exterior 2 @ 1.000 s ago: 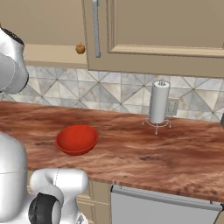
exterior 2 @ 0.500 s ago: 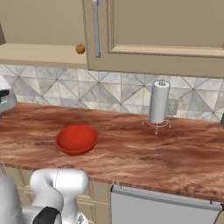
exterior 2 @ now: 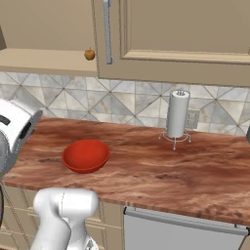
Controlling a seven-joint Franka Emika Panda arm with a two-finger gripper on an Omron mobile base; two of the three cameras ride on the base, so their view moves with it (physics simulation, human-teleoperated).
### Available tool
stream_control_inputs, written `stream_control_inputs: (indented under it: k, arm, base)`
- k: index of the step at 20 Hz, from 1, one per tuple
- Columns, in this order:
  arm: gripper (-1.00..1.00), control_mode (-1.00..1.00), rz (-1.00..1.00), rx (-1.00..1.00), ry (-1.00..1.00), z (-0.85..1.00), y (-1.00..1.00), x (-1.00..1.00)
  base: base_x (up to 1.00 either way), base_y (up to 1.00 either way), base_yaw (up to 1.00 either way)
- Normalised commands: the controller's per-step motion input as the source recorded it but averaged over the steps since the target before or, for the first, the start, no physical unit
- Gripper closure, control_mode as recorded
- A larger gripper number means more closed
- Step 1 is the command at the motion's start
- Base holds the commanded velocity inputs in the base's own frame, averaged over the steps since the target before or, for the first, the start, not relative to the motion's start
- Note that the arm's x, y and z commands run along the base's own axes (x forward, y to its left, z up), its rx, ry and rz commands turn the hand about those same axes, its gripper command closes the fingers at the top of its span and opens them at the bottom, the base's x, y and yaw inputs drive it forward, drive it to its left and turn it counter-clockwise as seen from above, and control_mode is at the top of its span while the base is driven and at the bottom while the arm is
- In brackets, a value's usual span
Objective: Open the cabinet. Pick the apple and peach from the cabinet and place them into the bowl. Then close the cabinet.
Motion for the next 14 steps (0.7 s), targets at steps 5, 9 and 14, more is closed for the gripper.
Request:
stream_control_inputs:
  k: [5,9,14]
  arm:
    - [-1.0,-1.0,-0.08,0.05,-0.74,0.63,-0.53,0.24]
    - [-1.0,-1.0,-0.08,0.24,-0.53,0.16,-0.19,0.91]
    - [-1.0,-1.0,-0.06,0.28,-0.12,-0.09,0.0,0.45]
  base:
    - [0.0,0.0,0.0]
    - [0.0,0.0,0.0]
    - [0.0,0.0,0.0]
